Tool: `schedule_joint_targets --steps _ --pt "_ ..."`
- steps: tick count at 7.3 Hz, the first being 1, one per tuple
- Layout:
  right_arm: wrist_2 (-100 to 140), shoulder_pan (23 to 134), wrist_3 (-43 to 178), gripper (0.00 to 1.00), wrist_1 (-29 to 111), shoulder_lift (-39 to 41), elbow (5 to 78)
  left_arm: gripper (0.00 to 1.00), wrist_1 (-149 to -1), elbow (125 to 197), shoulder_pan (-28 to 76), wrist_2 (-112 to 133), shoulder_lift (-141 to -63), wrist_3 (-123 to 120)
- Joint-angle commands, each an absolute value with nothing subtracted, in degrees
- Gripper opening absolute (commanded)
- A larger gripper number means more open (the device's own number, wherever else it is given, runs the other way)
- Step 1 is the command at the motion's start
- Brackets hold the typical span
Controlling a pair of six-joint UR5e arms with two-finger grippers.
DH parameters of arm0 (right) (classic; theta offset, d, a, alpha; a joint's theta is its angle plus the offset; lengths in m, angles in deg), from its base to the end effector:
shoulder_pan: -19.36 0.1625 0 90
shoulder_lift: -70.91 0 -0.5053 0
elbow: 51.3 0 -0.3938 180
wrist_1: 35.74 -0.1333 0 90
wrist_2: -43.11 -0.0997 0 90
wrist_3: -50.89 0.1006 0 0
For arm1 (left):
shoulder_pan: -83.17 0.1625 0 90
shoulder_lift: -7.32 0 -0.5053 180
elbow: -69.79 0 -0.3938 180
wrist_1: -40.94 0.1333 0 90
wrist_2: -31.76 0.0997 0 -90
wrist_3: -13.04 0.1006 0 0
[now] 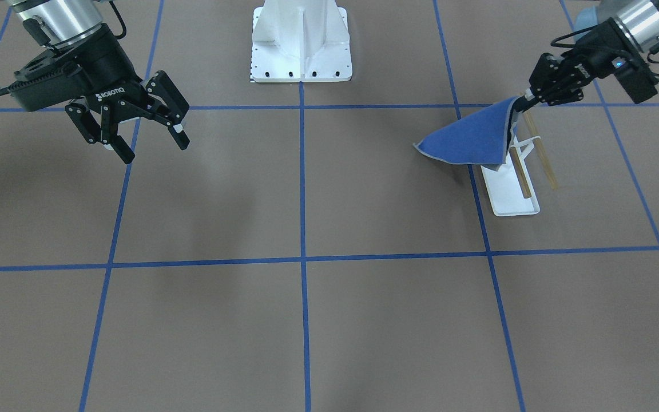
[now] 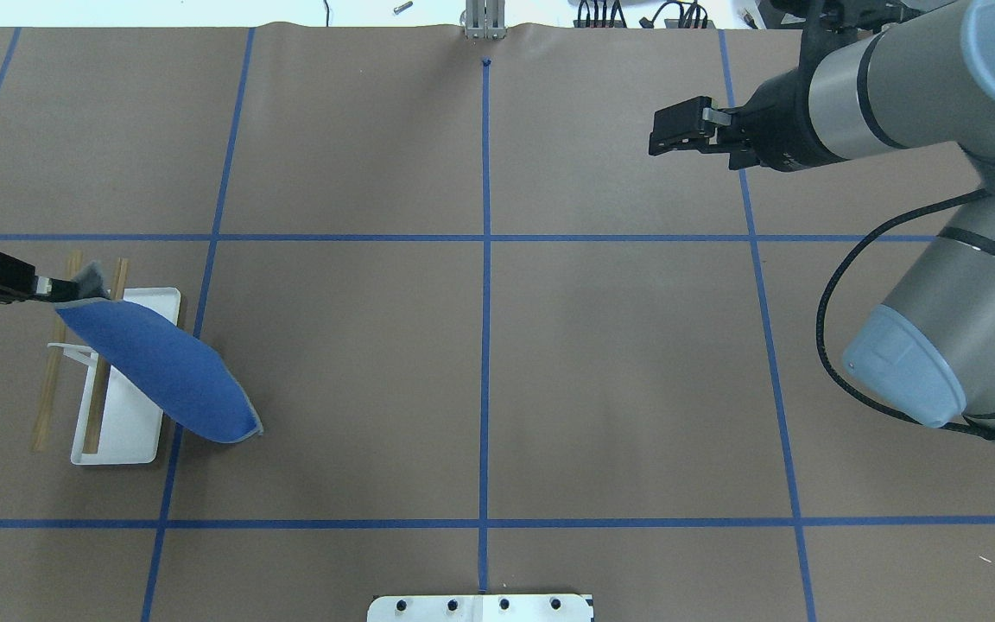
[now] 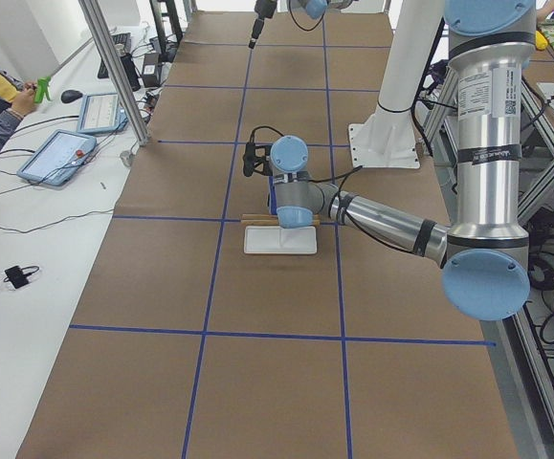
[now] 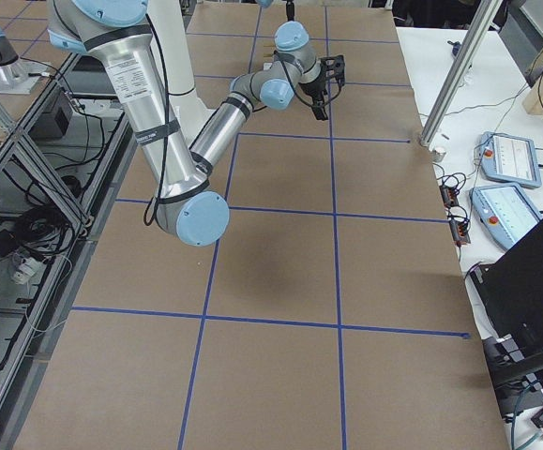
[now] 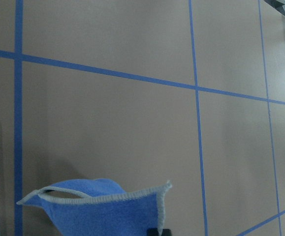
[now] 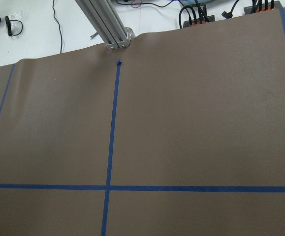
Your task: Hang towel on rack
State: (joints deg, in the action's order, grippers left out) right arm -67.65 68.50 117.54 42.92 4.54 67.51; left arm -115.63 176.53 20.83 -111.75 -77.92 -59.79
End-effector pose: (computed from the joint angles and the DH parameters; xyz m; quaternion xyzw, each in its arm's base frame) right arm -0.2997 -0.4958 0.2654 0.1839 -0.5095 0.0936 0.8353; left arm 0.1493 -0.3979 0.4985 0.0936 0.6574 -0.0023 0.7477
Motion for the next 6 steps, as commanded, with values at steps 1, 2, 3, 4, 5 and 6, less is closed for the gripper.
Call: schedule_joint_targets --steps 1,2,3,4,5,6 --pt "-67.72 68.76 117.43 1.0 42.92 4.46 67.53 0.0 -116.65 169.31 12.98 -119.2 -77.5 -48.44" --pt "-67.72 68.84 117.43 1.0 42.92 4.46 67.53 0.0 -116.74 167.46 10.77 -121.67 -76.37 -45.17" --pt "-67.72 69.11 117.43 1.0 42.92 4.46 67.53 0.0 -116.74 167.35 10.57 -121.96 -73.83 -42.79" --pt "-67.72 69.11 117.51 1.0 42.92 4.46 67.53 0.0 -116.83 167.44 10.39 -121.96 -73.11 -42.68" --pt "-67.63 69.11 117.43 1.0 42.92 4.46 67.44 0.0 -116.74 167.35 9.87 -122.05 -73.02 -42.68" --pt "-67.63 69.28 117.34 1.0 42.92 4.38 67.09 0.0 -116.65 166.83 9.78 -122.05 -72.93 -42.68"
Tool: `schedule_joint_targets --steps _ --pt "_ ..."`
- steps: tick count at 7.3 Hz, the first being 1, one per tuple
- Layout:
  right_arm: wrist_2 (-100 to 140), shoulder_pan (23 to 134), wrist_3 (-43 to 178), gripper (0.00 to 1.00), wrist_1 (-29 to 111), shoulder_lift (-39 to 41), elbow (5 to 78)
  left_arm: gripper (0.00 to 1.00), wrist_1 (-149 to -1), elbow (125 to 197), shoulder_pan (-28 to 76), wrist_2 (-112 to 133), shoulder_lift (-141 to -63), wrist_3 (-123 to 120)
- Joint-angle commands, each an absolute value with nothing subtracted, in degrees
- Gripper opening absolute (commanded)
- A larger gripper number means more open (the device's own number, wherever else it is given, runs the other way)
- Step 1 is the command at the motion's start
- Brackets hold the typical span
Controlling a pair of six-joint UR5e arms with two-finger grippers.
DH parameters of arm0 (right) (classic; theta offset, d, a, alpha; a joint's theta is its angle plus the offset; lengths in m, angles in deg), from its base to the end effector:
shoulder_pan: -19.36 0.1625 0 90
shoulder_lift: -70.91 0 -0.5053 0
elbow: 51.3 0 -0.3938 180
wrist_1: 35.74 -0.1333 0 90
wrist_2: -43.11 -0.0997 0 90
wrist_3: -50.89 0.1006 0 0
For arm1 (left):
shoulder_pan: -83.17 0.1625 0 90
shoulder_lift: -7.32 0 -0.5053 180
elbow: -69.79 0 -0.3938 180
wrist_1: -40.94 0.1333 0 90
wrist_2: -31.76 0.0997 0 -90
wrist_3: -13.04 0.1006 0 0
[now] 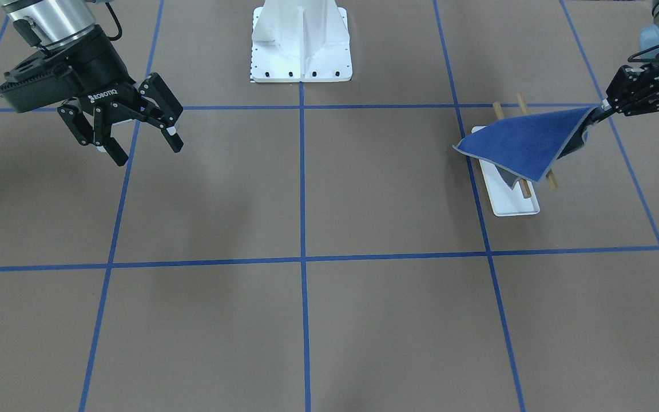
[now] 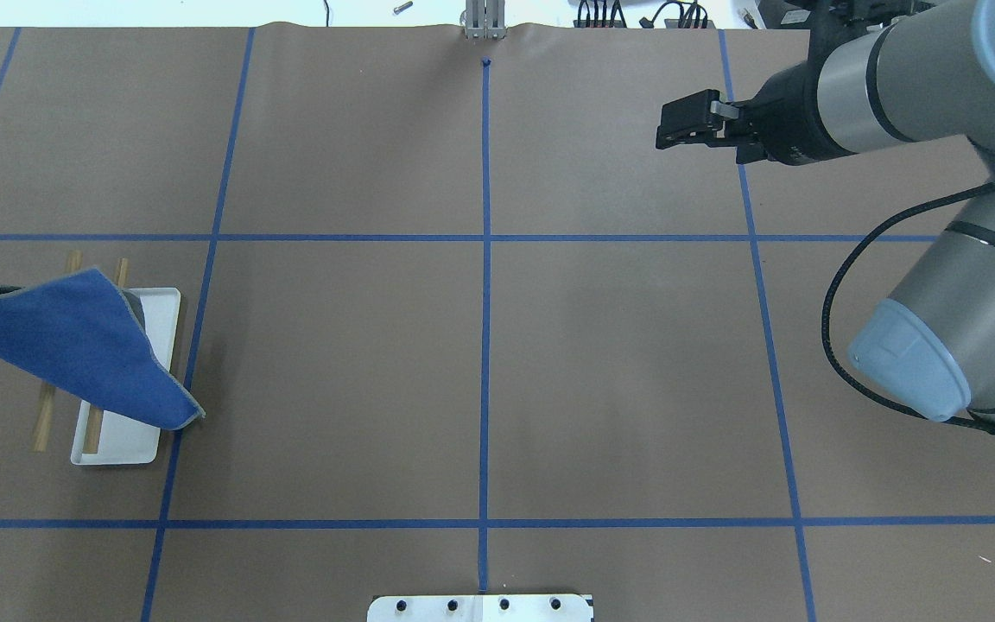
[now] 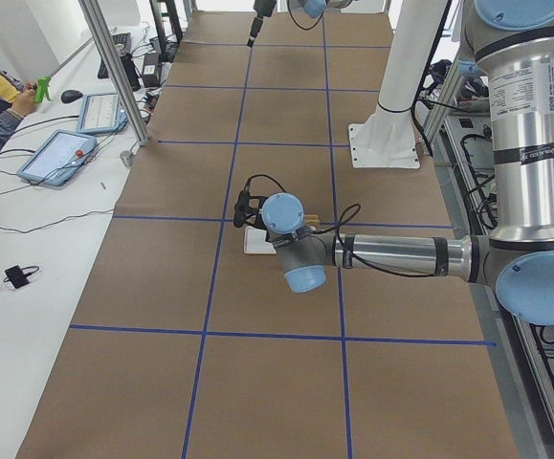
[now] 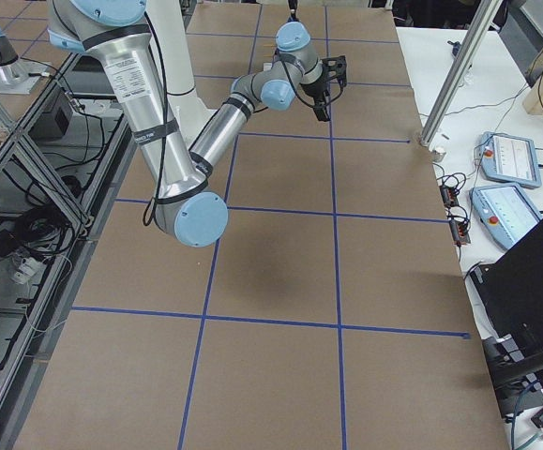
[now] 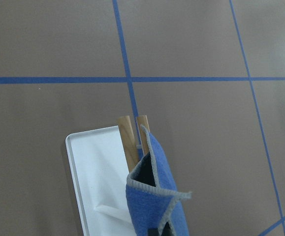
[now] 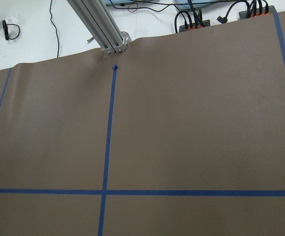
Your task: Hang towel on rack
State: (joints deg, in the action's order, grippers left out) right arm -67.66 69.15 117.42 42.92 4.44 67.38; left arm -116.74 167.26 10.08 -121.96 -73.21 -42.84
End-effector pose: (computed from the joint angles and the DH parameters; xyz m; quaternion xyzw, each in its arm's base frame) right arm -0.2945 -0.4996 0.2672 0.1861 -0.5071 0.0979 0.8358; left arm 0.0728 -0.3877 0.6021 0.1076 0.6303 0.0318 0.7682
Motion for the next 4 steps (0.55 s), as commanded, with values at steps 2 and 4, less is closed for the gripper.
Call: schedule_joint_targets --steps 2,4 --pt "-67.72 69.46 116.21 1.0 42.92 3.06 67.0 0.0 -116.3 166.56 9.78 -122.05 -71.79 -42.77" --pt "-67.72 69.72 115.84 1.0 42.92 2.79 67.09 0.03 -116.39 165.77 9.78 -121.88 -70.73 -42.85"
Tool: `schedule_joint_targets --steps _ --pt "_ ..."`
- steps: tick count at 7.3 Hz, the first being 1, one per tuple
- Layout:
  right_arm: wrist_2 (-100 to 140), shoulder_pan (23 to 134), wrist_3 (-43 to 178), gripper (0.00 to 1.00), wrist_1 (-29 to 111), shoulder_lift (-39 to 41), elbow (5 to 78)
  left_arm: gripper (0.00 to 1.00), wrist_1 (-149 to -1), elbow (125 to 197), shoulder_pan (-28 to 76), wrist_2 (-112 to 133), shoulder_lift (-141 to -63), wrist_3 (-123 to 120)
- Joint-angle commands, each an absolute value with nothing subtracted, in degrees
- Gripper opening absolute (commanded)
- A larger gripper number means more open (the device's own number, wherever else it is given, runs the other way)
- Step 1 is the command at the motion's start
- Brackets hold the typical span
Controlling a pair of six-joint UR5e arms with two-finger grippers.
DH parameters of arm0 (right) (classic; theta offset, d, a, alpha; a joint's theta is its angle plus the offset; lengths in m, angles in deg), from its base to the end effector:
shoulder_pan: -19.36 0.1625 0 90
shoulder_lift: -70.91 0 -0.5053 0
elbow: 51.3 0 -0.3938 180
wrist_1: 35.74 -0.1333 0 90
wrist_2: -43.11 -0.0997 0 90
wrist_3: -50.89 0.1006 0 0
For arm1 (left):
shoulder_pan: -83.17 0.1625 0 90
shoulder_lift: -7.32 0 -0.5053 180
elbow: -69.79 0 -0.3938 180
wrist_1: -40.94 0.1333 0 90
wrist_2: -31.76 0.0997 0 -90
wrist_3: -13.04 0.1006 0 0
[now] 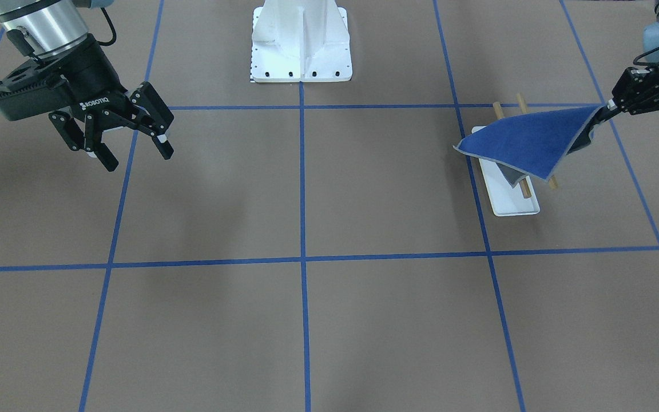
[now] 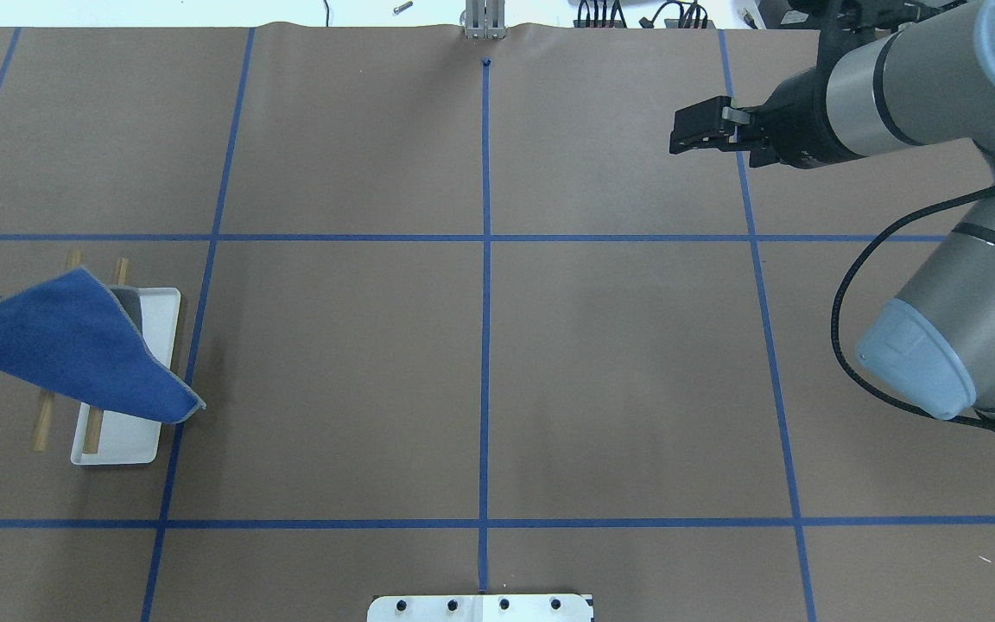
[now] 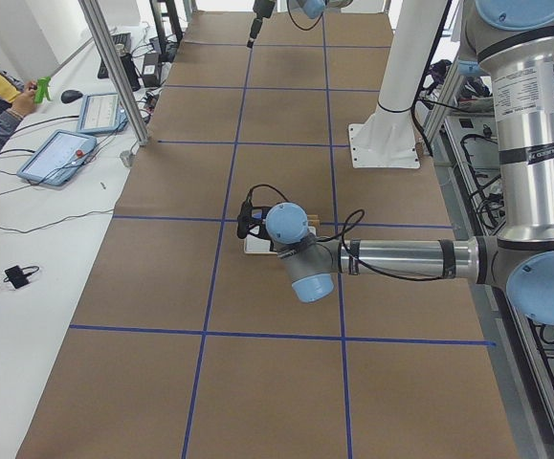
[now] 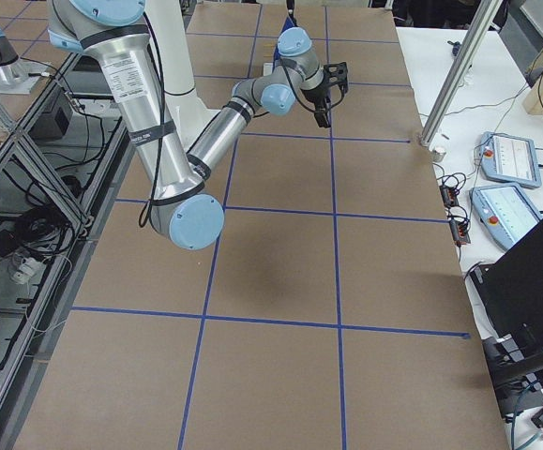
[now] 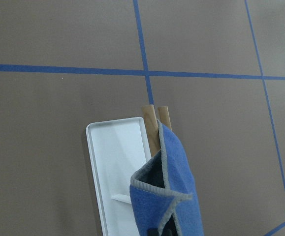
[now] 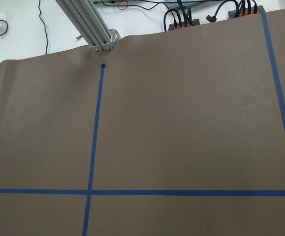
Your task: Hang towel on rack
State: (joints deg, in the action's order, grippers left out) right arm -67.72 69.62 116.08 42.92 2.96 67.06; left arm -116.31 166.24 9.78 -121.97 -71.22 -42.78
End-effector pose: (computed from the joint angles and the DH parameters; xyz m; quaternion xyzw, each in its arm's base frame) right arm -0.2898 -0.5012 0.2840 0.1845 -0.4948 0.0955 0.8438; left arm 0.0667 -0.3743 0.6246 0.0871 0.6240 0.0131 0.7765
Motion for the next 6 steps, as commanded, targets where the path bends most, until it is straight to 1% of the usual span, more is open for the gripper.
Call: schedule_joint_targets --steps 1,2,5,6 --pt "-67.72 69.72 115.84 1.0 42.92 2.88 67.09 0.14 -116.39 165.77 9.78 -121.79 -70.73 -43.03" --pt "-67.72 69.72 115.84 1.0 42.92 2.79 67.09 0.41 -116.3 165.42 9.78 -121.44 -70.64 -43.12" --pt "-67.63 69.72 115.84 1.0 42.92 2.79 67.09 0.74 -116.65 164.8 9.69 -121.26 -70.56 -43.12" --pt "-67.63 69.81 115.84 1.0 42.92 2.71 67.09 0.74 -116.65 164.71 9.51 -121.17 -70.56 -43.12"
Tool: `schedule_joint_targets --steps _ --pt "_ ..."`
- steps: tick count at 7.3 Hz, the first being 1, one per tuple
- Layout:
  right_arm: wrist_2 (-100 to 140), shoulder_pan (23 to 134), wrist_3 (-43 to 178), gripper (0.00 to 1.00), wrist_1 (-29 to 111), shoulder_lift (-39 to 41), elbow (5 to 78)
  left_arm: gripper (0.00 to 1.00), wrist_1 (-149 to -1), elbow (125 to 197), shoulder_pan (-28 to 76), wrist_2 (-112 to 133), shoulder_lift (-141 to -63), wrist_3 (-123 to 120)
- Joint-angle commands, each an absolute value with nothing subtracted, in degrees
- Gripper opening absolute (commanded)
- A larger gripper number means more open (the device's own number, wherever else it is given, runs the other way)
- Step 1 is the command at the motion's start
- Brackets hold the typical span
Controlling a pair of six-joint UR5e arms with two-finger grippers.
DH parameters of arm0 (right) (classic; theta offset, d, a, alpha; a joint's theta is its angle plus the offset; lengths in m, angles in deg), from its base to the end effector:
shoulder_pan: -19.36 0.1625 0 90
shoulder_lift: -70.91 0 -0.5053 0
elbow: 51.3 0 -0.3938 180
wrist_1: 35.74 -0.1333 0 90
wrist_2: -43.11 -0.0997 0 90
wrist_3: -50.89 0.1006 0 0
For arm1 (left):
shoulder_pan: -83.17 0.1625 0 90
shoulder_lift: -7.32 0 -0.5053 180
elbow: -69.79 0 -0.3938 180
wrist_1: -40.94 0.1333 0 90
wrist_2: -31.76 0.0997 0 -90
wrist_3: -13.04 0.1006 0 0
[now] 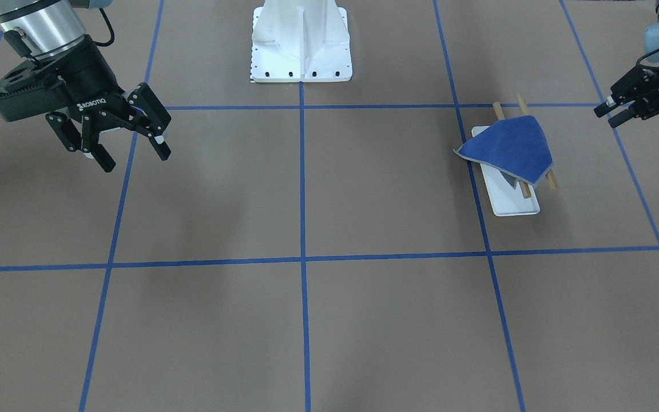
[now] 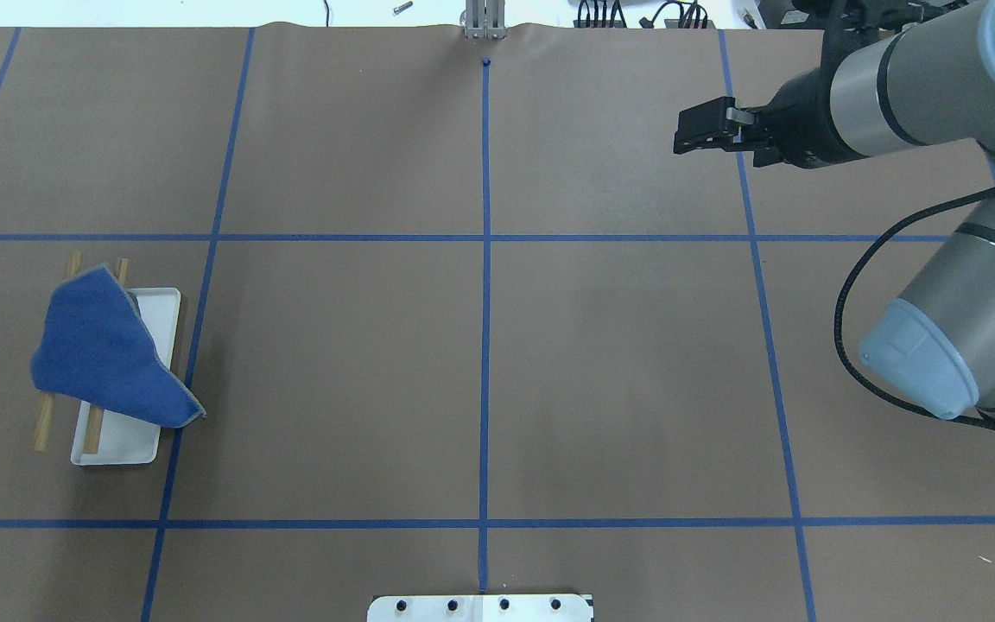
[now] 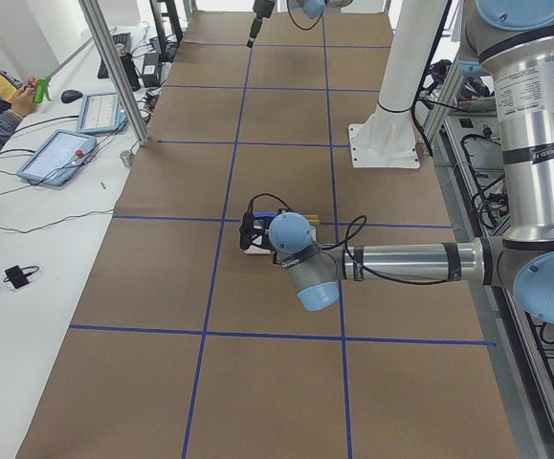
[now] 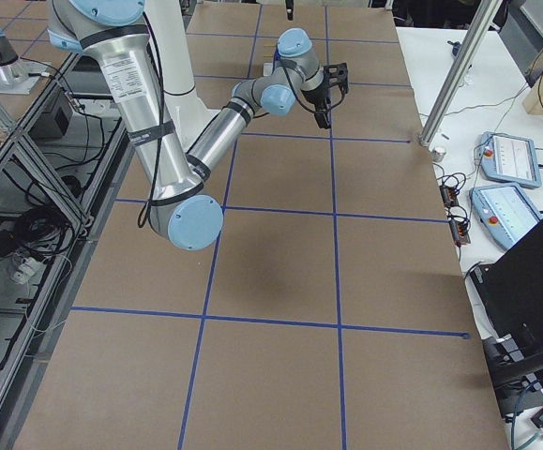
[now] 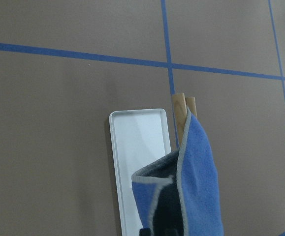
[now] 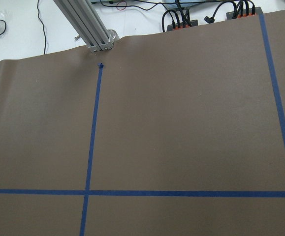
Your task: Hang towel on rack
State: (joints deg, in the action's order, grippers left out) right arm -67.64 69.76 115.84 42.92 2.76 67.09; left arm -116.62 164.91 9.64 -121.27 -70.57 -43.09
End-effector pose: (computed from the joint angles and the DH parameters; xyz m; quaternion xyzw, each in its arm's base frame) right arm -0.2882 -0.5015 0.2859 0.1857 -0.4929 0.0955 0.8446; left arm 0.0641 -0.3706 0.6401 0.0793 0.6183 -0.0017 0.7819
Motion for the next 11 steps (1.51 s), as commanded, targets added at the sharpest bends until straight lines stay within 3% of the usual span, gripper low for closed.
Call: schedule_joint_targets --steps 1,2,3,6,8,11 --pt "-67.72 70.07 115.76 1.0 43.01 2.27 67.09 0.74 -116.65 164.45 8.21 -121.17 -70.56 -43.12" --pt "-69.29 71.03 115.06 1.0 43.18 0.61 67.0 0.77 -116.48 164.45 6.63 -118.39 -70.73 -43.12" --pt "-73.04 73.74 109.83 1.0 43.27 -2.36 66.92 0.97 -116.3 164.54 6.53 -111.83 -70.82 -43.12" --pt "-79.31 83.84 89.98 1.0 43.18 -14.13 66.31 0.97 -115.69 161.56 6.44 -97.72 -71.26 -34.66" --pt "-85.79 91.56 75.75 1.0 43.01 -19.95 61.06 0.97 -105.63 161.37 4.95 -95.96 -72.92 -19.12" --pt "-92.85 101.69 59.62 1.0 42.92 -24.09 51.65 0.98 -87.37 165.13 3.63 -99.78 -77.13 -15.35"
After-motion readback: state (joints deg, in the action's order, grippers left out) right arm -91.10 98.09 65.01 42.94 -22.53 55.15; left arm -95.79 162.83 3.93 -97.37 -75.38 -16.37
